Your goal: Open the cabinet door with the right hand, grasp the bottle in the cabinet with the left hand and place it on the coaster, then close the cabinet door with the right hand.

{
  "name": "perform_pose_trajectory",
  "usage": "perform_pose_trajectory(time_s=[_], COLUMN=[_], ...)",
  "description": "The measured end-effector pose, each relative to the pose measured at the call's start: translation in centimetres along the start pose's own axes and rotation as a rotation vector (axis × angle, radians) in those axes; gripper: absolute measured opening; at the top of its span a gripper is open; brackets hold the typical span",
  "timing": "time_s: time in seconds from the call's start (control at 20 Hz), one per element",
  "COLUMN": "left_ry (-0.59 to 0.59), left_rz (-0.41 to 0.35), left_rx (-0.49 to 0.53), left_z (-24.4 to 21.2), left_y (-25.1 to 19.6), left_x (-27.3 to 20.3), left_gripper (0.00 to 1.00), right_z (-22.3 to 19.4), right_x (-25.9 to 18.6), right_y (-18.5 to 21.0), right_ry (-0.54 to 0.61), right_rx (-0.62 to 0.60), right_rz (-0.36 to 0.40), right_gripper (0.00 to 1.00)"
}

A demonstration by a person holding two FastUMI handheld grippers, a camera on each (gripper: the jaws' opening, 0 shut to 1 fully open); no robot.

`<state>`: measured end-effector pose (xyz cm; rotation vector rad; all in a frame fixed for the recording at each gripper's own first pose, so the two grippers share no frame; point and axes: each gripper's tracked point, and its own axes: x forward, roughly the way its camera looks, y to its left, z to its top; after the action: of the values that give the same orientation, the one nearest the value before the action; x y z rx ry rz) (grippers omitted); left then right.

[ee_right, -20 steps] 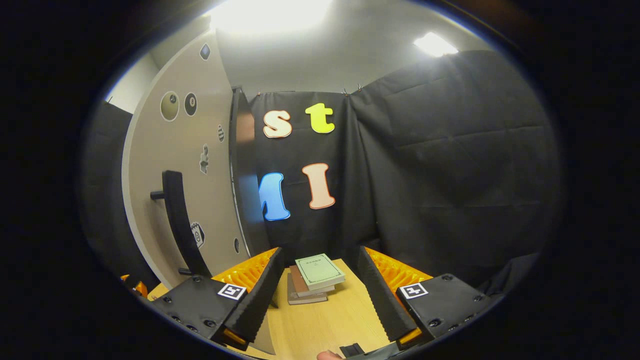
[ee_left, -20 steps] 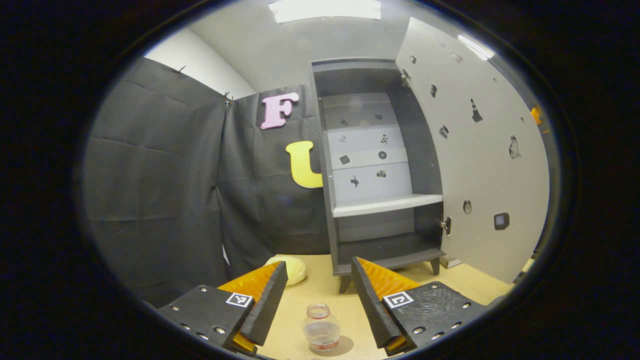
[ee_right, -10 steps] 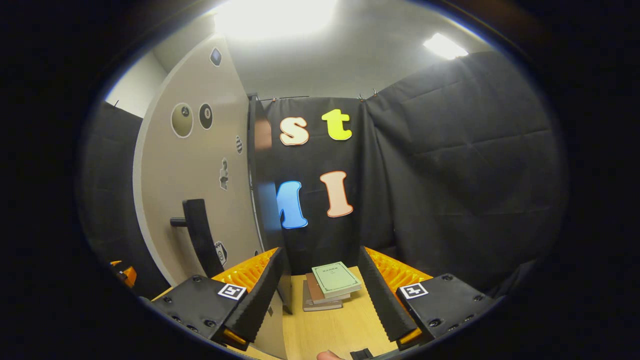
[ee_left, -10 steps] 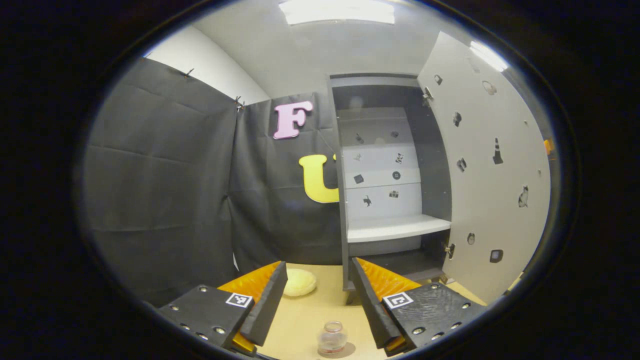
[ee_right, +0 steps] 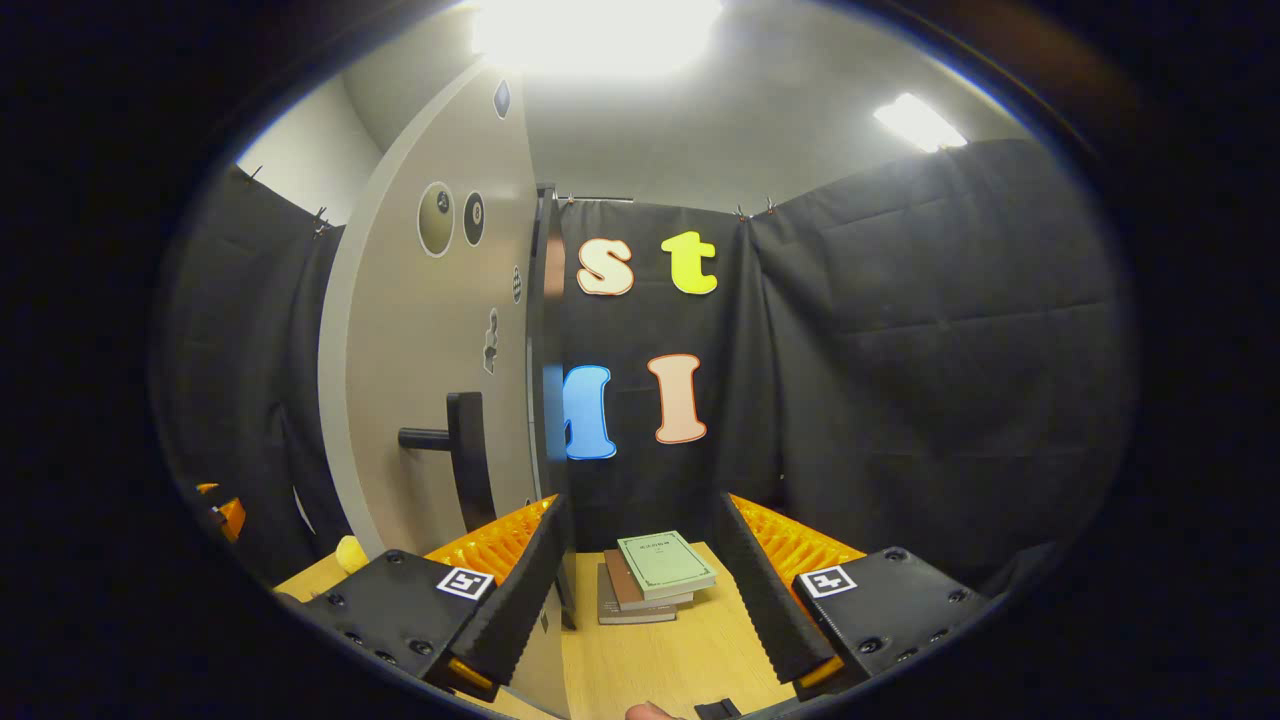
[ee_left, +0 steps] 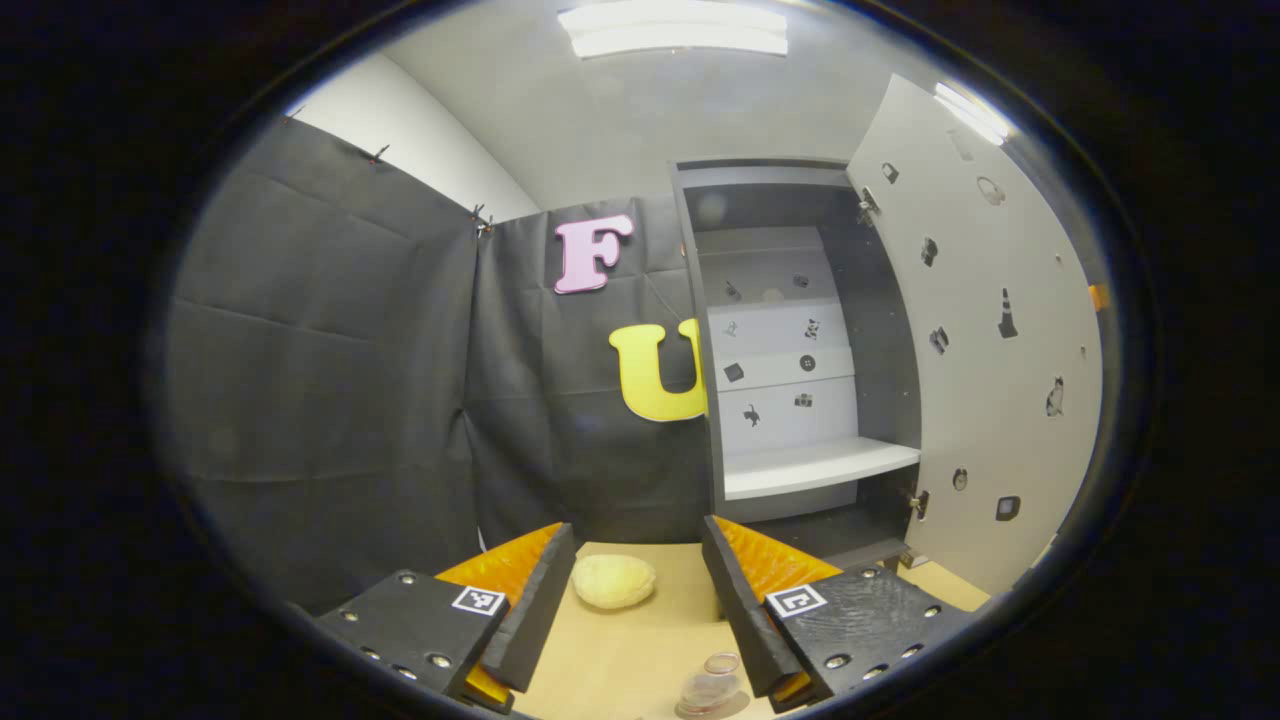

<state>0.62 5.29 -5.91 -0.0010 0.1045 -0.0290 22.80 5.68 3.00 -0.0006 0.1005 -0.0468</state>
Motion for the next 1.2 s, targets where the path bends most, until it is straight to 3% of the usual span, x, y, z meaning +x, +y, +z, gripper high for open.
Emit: perform_pose_trajectory(time_s=[0.4, 0.55, 0.6, 0.8, 1.2], left_ry=[0.033, 0.025, 0.021, 0.015, -0.006], left_rz=[-0.007, -0.019, -0.016, -0.013, 0.055], left_rx=[-0.035, -0.025, -0.022, -0.045, -0.009], left_z=[-2.2, -2.2, -2.3, -2.7, -2.8], left_y=[3.2, 4.3, 4.8, 6.8, 13.5], left_x=[1.2, 1.4, 1.5, 1.5, 0.7], left_gripper=[0.77, 0.77, 0.77, 0.77, 0.77], right_z=[-0.9, -0.8, -0.7, -0.6, 0.5], right_x=[-1.7, -2.7, -2.7, -2.3, -0.5], right_y=[4.7, 7.4, 8.2, 11.7, 18.2], right_ry=[0.046, 0.055, 0.050, 0.044, 0.015], right_rx=[0.077, 0.054, 0.041, 0.018, 0.076], right_rz=[0.050, 0.079, 0.085, 0.122, 0.203], right_gripper=[0.95, 0.95, 0.91, 0.95, 0.95])
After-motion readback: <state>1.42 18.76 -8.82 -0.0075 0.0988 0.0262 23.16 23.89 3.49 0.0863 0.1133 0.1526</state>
